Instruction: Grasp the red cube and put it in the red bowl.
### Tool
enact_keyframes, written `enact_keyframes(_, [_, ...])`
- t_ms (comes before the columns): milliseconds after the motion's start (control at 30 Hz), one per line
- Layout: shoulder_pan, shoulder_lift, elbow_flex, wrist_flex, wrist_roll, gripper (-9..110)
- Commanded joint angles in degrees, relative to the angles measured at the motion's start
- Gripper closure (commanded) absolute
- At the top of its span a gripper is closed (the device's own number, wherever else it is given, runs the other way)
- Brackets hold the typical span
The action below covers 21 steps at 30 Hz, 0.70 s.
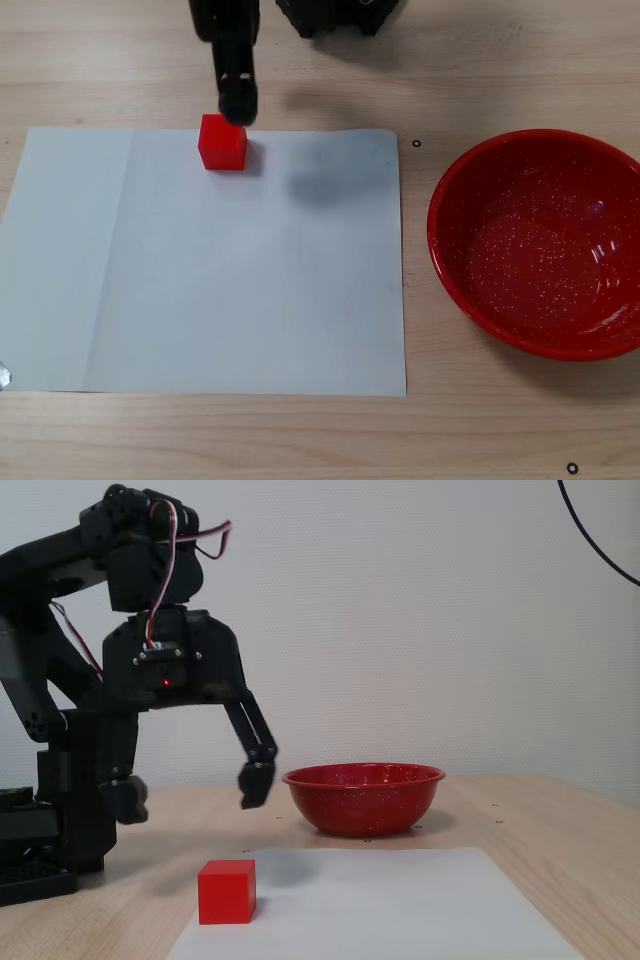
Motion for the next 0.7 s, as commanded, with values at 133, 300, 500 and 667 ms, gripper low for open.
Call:
enact_keyframes(133, [0.8,-3.4,-5.7,-5.9,-1.9,51])
enact_keyframes(300, [1.1,-7.6,-4.7,-11.7,-2.5,50])
enact_keyframes(500, [1.3,-10.8,-3.6,-15.9,-2.1,49])
enact_keyframes(667, [1.4,-12.7,-2.5,-17.5,-1.9,48])
